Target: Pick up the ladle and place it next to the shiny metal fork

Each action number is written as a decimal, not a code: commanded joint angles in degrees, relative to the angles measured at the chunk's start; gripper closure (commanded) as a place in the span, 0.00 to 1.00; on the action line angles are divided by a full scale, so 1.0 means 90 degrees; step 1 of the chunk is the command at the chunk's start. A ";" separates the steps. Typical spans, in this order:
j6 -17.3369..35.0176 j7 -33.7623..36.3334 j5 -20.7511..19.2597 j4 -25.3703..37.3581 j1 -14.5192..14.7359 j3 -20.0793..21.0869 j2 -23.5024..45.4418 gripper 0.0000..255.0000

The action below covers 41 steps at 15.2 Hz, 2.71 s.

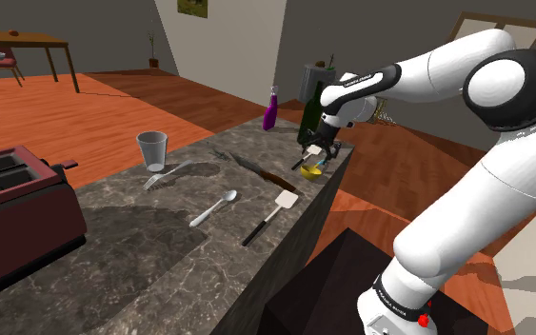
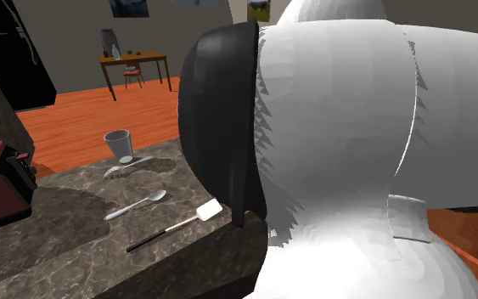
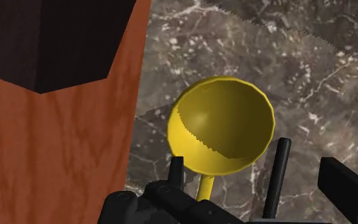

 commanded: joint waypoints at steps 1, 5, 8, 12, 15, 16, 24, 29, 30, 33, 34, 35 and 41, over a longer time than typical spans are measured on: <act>0.0207 0.0205 0.0103 0.0081 -0.0145 -0.0141 0.0282 0.00; 0.0549 0.0420 0.0283 0.0104 -0.0279 -0.0277 0.0651 0.00; 0.0791 0.0351 0.0388 0.0029 -0.0255 -0.0258 0.0828 0.00; 0.1075 0.0257 0.0527 -0.0042 -0.0228 -0.0229 0.1053 0.00; 0.1075 0.0257 0.0527 -0.0042 -0.0228 -0.0228 0.1053 0.00; 0.1075 0.0257 0.0527 -0.0042 -0.0228 -0.0228 0.1053 0.00; 0.1078 0.0252 0.0530 -0.0041 -0.0229 -0.0229 0.1058 1.00; 0.1075 0.0257 0.0527 -0.0042 -0.0228 -0.0228 0.1053 1.00; 0.0996 0.0296 0.0486 -0.0017 -0.0229 -0.0232 0.0993 1.00; 0.0755 0.0405 0.0374 0.0069 -0.0234 -0.0241 0.0823 1.00; 0.0674 0.0440 0.0339 0.0101 -0.0236 -0.0242 0.0770 1.00; 0.0593 0.0473 0.0306 0.0134 -0.0238 -0.0243 0.0717 1.00; 0.0102 0.0654 0.0133 0.0362 -0.0253 -0.0244 0.0430 1.00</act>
